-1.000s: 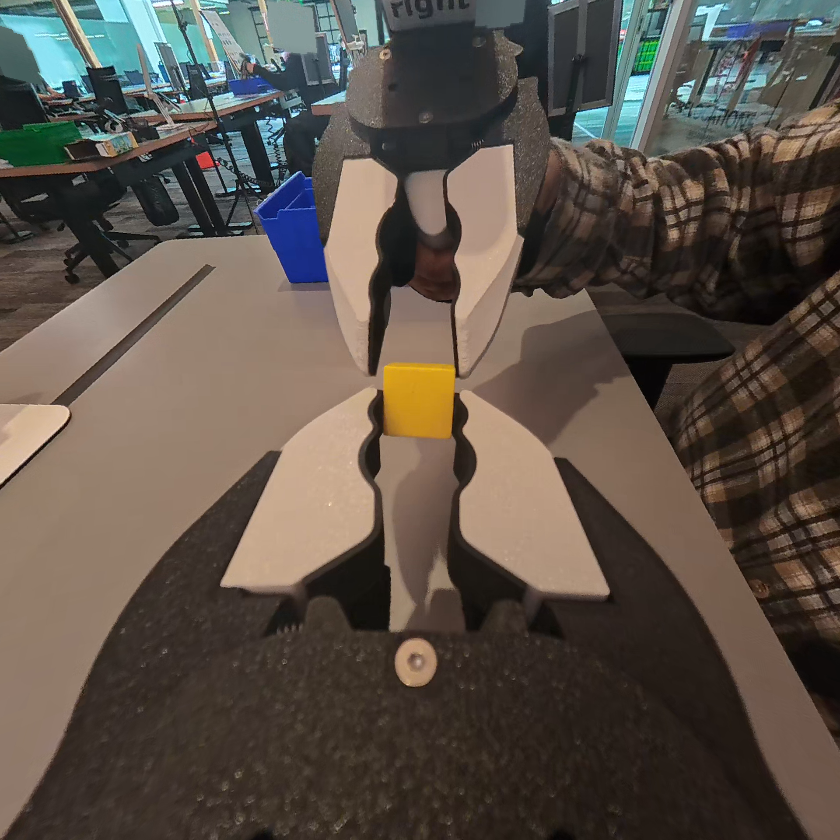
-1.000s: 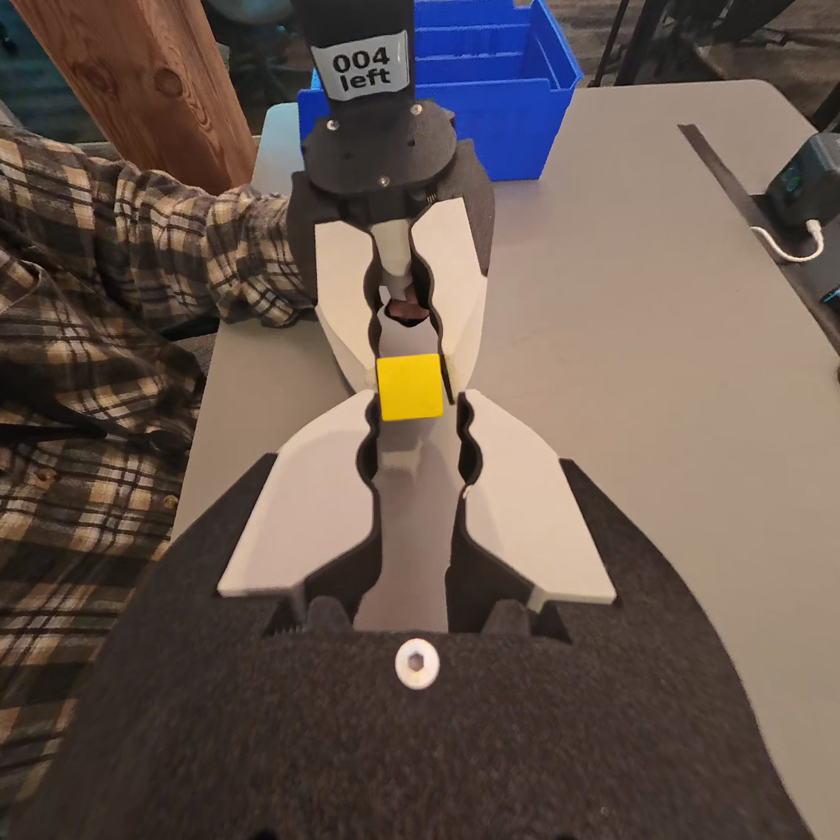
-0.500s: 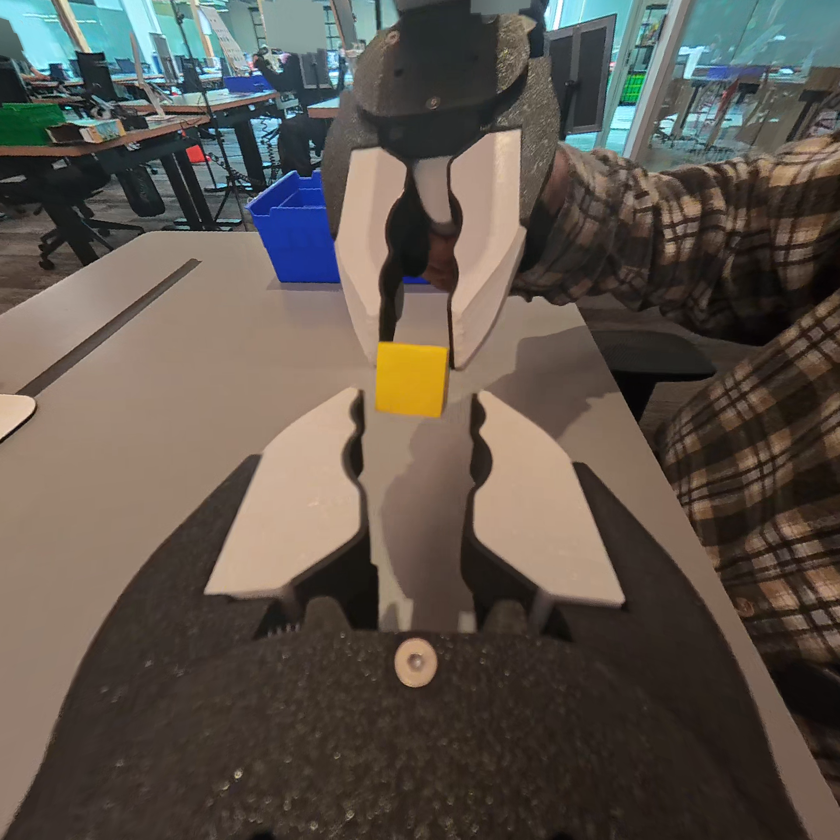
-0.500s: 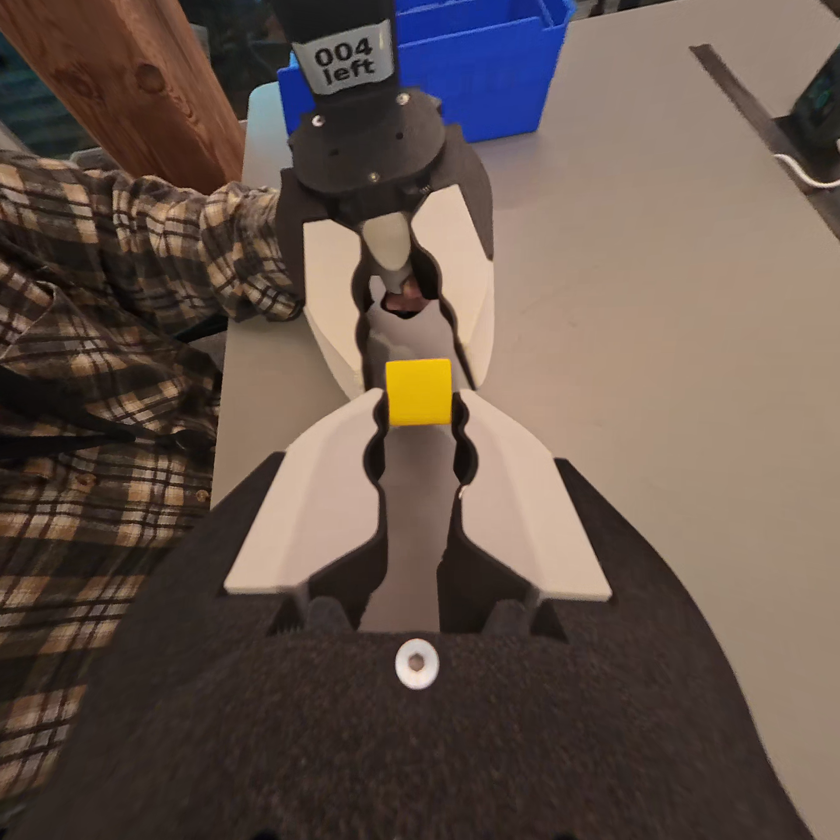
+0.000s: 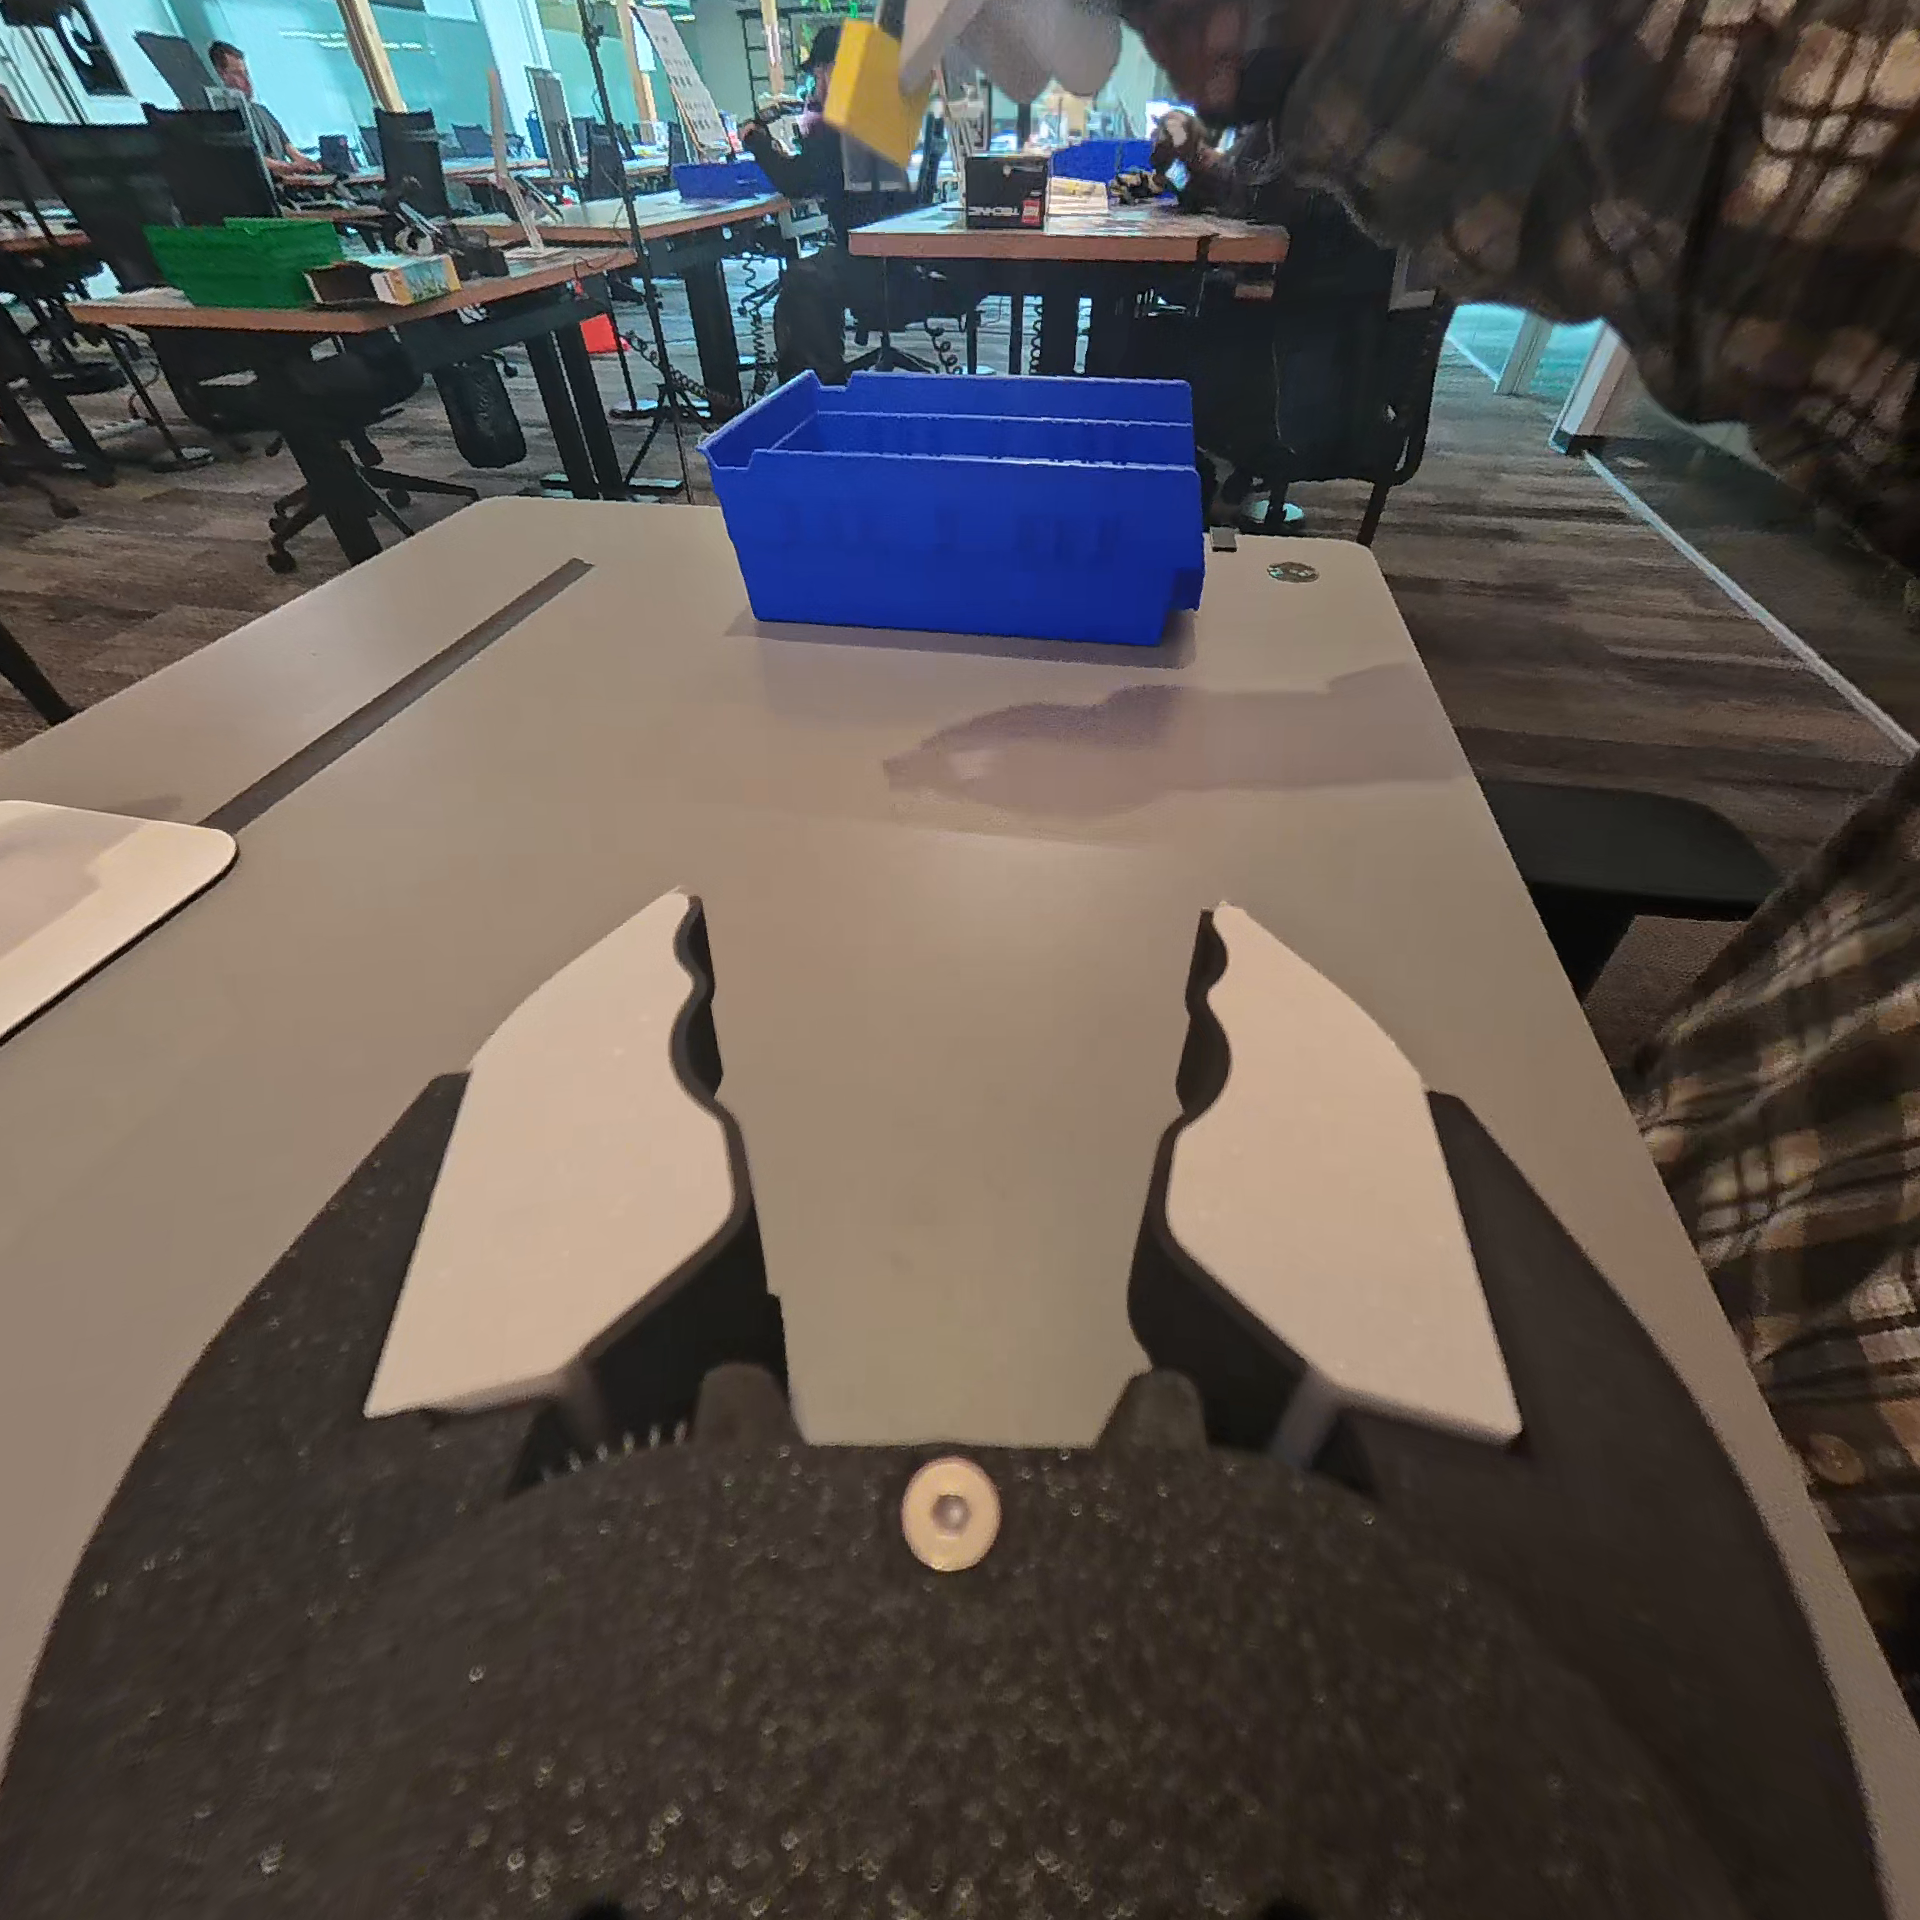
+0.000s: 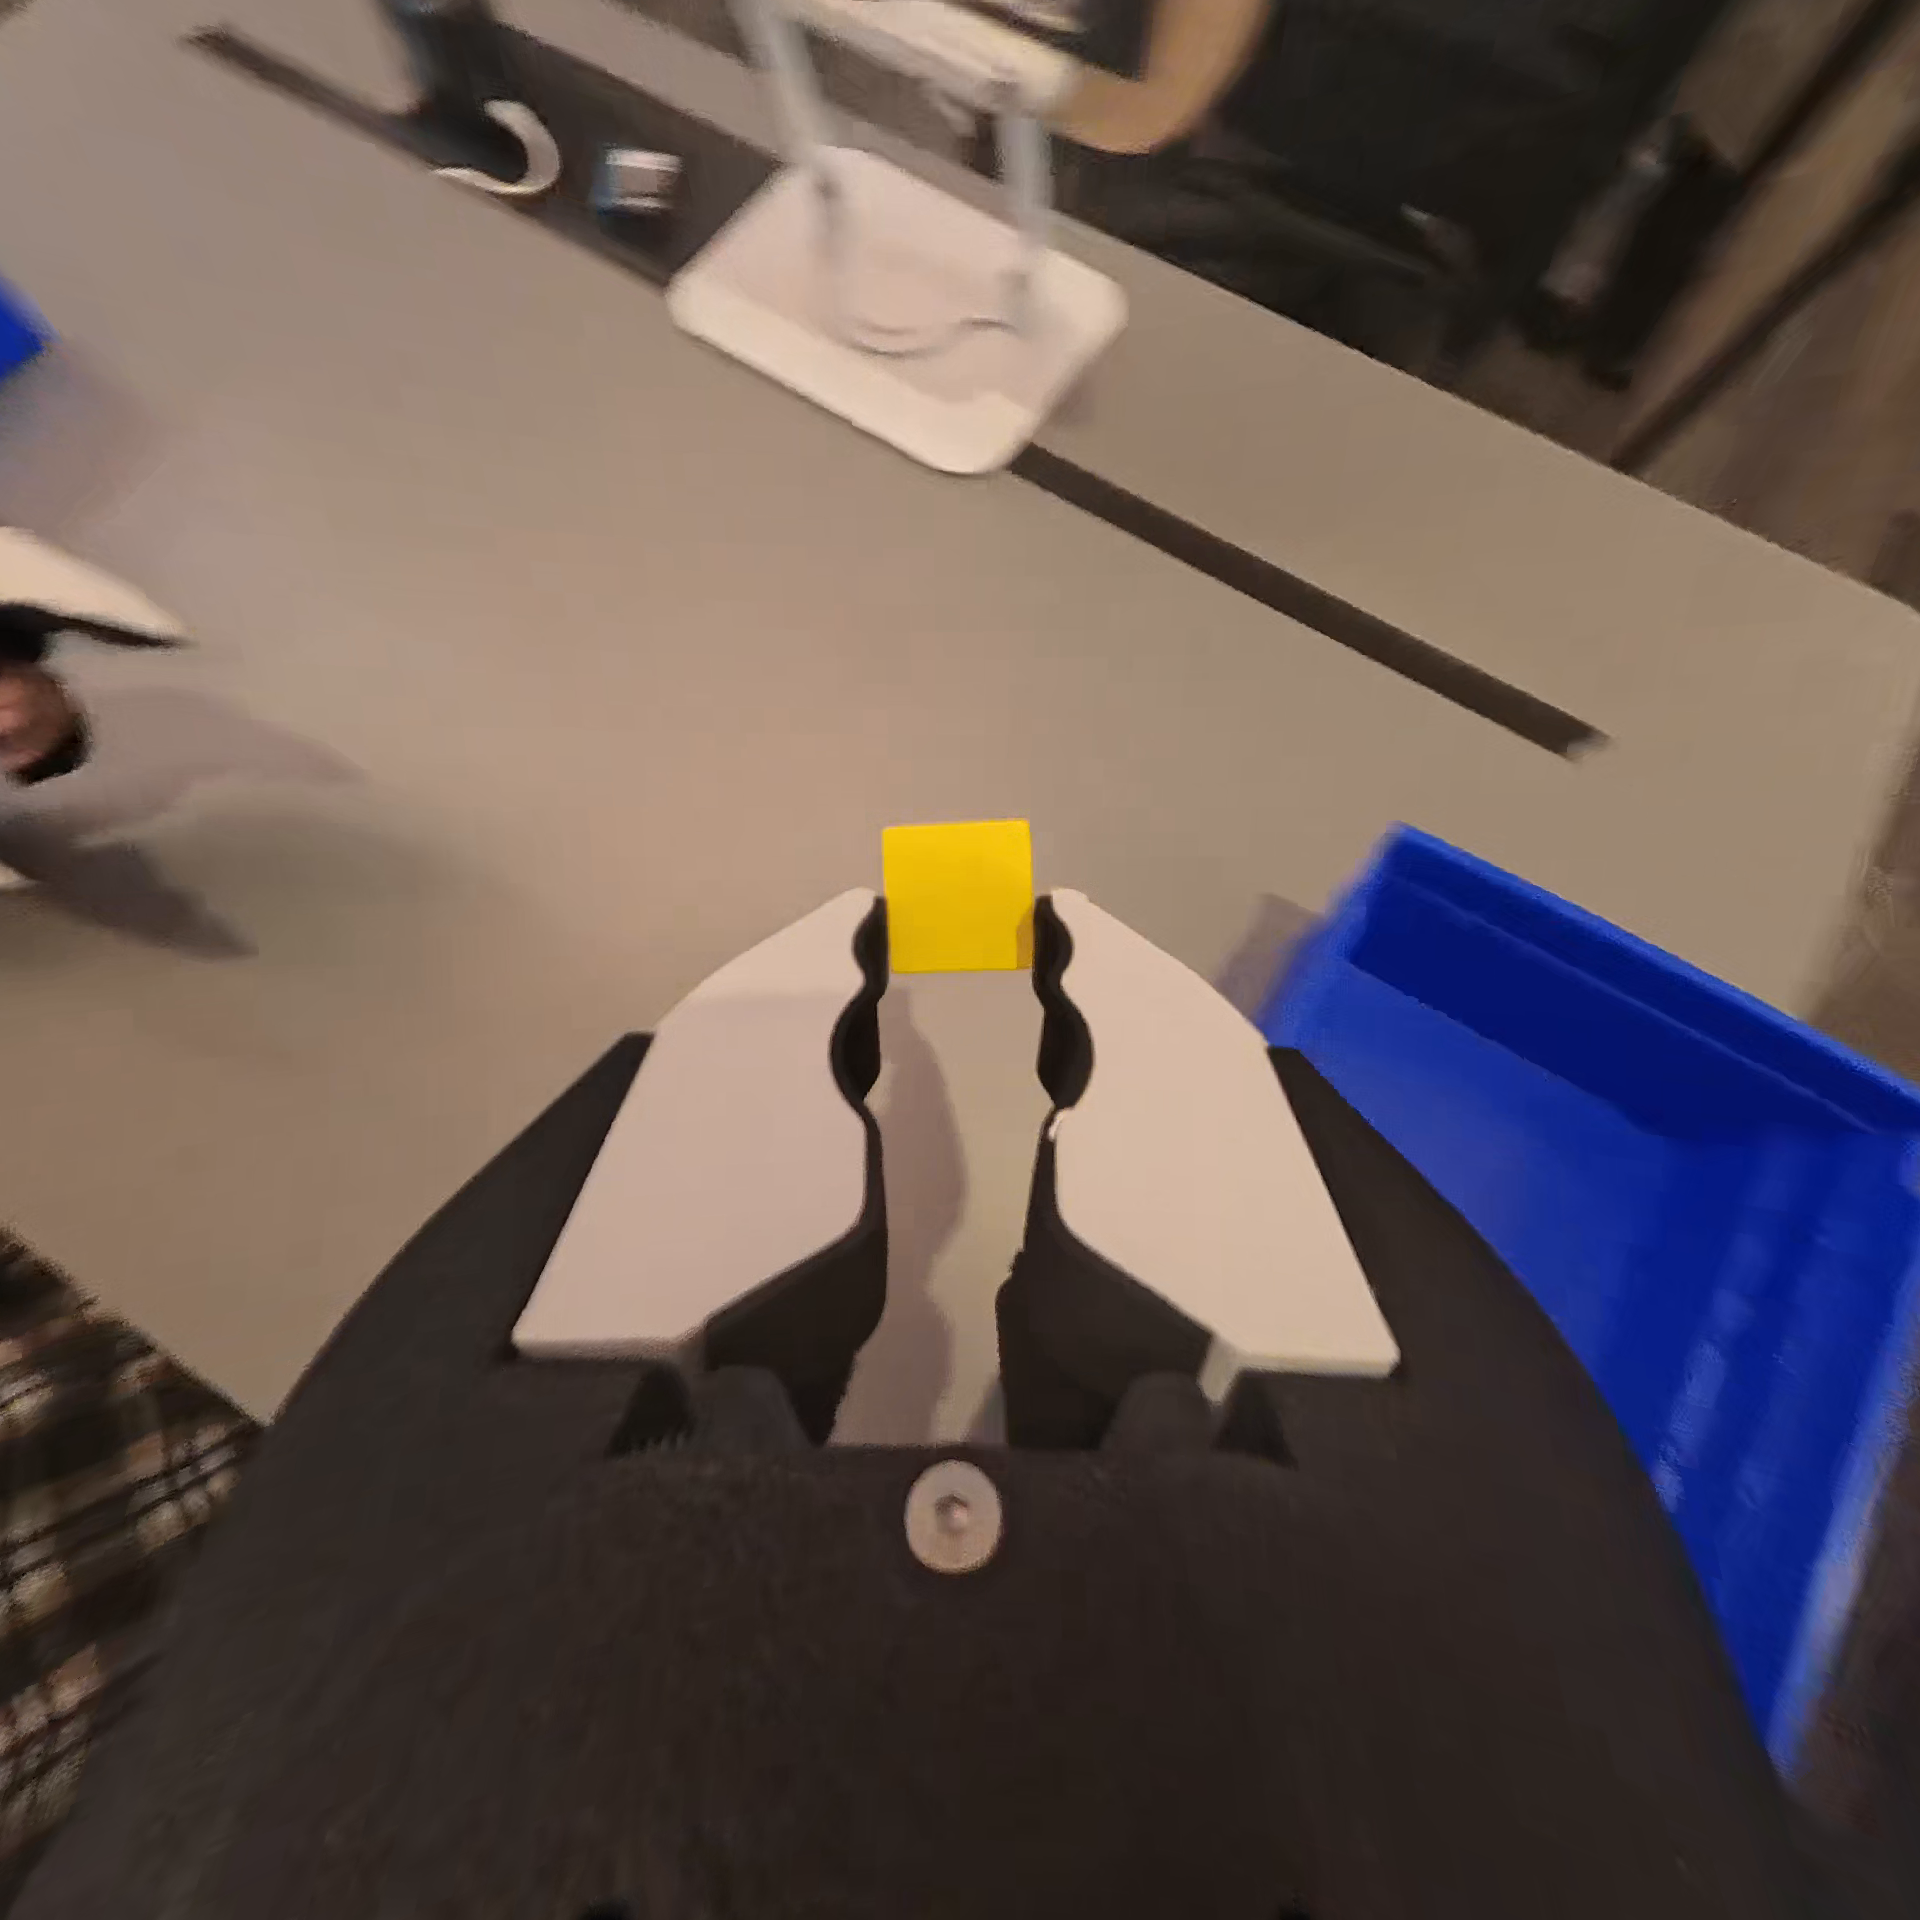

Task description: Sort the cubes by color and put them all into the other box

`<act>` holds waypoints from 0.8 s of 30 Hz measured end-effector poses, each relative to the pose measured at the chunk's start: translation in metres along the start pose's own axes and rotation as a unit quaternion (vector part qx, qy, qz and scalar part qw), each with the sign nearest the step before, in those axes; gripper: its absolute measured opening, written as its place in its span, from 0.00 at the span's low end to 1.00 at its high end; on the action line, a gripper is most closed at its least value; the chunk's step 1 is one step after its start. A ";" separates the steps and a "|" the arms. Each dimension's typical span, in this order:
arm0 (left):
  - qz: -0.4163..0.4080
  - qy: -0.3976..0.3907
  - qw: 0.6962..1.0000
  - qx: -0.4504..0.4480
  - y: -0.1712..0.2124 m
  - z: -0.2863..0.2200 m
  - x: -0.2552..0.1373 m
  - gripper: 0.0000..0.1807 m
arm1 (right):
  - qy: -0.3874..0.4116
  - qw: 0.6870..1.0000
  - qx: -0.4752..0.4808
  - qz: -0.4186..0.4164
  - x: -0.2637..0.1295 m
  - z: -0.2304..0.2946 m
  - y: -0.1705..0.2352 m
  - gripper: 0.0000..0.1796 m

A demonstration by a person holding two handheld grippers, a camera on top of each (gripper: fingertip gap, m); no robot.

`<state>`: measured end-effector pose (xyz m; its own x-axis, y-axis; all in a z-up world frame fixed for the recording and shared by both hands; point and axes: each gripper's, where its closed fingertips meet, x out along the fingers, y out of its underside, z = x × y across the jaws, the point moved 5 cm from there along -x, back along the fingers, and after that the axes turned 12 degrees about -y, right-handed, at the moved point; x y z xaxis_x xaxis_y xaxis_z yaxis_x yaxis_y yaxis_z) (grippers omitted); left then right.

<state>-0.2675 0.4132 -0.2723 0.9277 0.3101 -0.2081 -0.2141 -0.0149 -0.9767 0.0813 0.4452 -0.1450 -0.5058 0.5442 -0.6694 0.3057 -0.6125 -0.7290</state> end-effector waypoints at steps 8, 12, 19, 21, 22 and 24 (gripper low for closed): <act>-0.001 -0.006 1.000 -0.004 0.005 0.002 0.003 0.44 | 0.124 0.981 0.141 0.058 -0.040 -0.125 0.039 0.15; 0.011 -0.011 1.000 -0.001 0.011 0.004 0.006 0.41 | 0.138 0.964 0.198 0.109 -0.026 -0.170 0.071 0.15; 0.030 -0.012 0.999 0.015 0.017 0.002 0.011 0.38 | 0.136 0.940 0.256 0.178 0.015 -0.223 0.116 0.15; 0.036 -0.011 0.999 0.018 0.019 0.002 0.012 0.37 | 0.134 0.937 0.268 0.182 0.025 -0.234 0.125 0.15; 0.039 -0.011 0.999 0.019 0.020 0.002 0.012 0.37 | 0.132 0.935 0.274 0.184 0.029 -0.239 0.129 0.15; 0.045 -0.010 0.999 0.021 0.022 0.002 0.013 0.36 | 0.132 0.932 0.281 0.189 0.038 -0.249 0.137 0.15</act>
<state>-0.2605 0.4190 -0.2965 0.8973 0.3291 -0.2940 -0.3102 -0.0036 -0.9507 0.3045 0.5245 -0.3057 -0.2089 0.3059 -0.9289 -0.0876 -0.9519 -0.2938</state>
